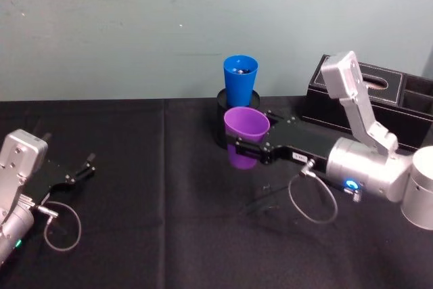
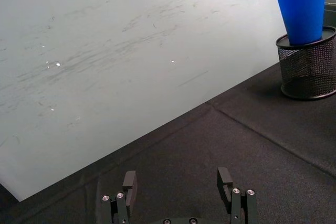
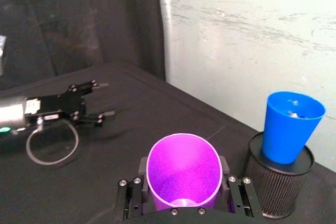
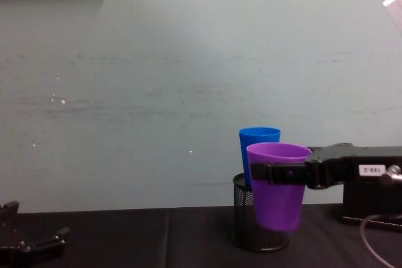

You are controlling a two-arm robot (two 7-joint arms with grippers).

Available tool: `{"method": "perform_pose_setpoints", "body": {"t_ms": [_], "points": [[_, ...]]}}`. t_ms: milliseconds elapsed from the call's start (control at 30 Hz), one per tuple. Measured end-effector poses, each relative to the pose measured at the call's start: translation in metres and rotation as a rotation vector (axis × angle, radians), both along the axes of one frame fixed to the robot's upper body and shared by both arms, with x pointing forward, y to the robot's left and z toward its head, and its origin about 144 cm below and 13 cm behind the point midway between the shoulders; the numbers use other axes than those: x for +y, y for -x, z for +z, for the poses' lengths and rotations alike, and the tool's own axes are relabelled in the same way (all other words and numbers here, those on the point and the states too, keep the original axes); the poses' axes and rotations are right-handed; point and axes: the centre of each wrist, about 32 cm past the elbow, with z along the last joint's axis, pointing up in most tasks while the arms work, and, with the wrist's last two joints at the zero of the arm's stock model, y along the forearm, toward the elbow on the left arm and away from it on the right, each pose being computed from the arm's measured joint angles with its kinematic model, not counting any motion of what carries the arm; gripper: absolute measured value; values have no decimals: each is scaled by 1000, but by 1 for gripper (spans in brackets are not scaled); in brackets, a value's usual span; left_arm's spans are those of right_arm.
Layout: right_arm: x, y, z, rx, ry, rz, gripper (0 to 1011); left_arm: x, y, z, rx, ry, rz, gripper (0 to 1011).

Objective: Pick up one cup with a gripper and tap it against the other cup.

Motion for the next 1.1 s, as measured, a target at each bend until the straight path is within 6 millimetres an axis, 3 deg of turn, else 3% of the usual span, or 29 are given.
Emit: {"method": "perform_pose_setpoints", "body": {"t_ms": [467,1100], "points": [[12,-37,5,0,5,-46,734,0,0,0,0,0,0,1000],[19,-61,6,5,-1,-92,734,0,0,0,0,0,0,1000]]}}
